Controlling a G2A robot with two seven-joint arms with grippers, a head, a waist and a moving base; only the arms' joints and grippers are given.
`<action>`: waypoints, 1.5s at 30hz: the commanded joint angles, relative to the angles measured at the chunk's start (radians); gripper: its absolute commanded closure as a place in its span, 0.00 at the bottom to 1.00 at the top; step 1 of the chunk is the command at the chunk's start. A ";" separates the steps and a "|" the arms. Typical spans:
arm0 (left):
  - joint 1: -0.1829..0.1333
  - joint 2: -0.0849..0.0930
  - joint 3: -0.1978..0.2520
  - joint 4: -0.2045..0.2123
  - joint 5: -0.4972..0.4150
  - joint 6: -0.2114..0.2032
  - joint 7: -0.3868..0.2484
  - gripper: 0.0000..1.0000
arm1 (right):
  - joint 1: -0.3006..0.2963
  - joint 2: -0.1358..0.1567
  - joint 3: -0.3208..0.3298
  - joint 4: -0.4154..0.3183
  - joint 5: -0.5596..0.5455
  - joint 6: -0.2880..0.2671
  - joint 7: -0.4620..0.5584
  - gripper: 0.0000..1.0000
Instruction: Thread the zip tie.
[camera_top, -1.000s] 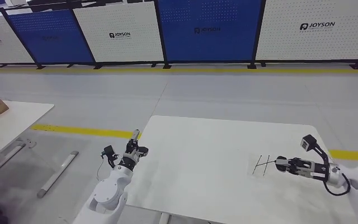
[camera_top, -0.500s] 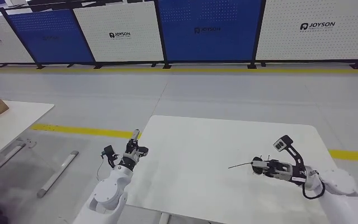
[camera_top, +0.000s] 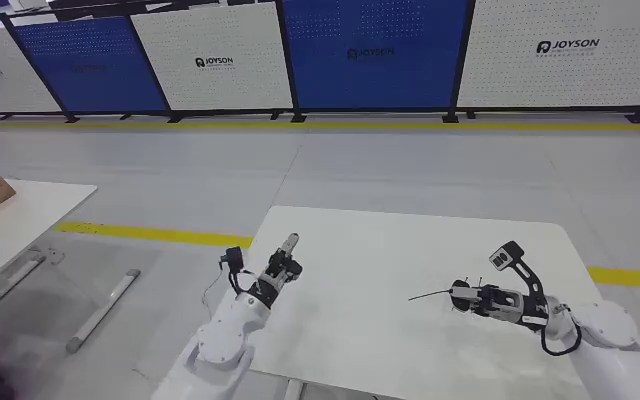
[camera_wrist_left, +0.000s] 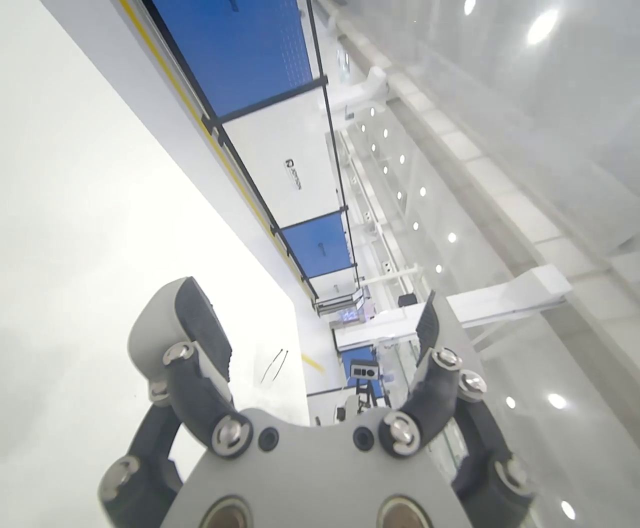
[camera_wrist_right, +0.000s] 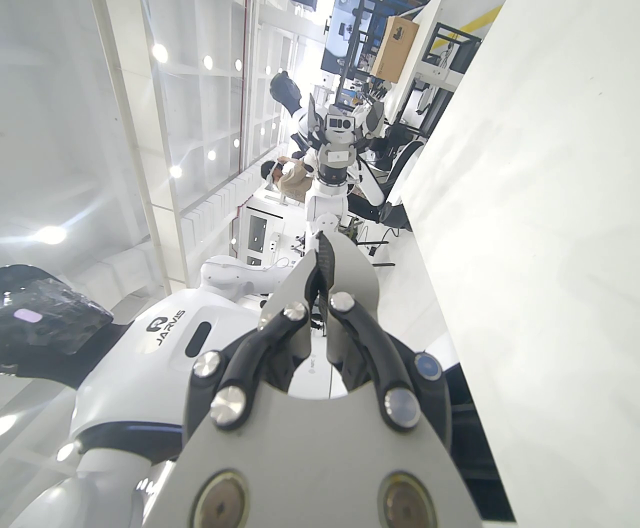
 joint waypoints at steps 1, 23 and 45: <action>-0.026 -0.005 0.066 0.010 0.053 0.020 -0.010 0.00 | 0.000 0.000 0.000 0.000 0.000 0.000 0.000 1.00; -0.076 -0.014 0.199 0.071 0.081 -0.015 -0.179 0.00 | 0.013 -0.095 -0.114 0.009 -0.031 0.003 -0.186 1.00; -0.118 -0.032 0.288 0.097 -0.005 -0.112 -0.172 0.00 | -0.045 -0.153 -0.146 -0.050 -0.055 -0.011 -0.429 1.00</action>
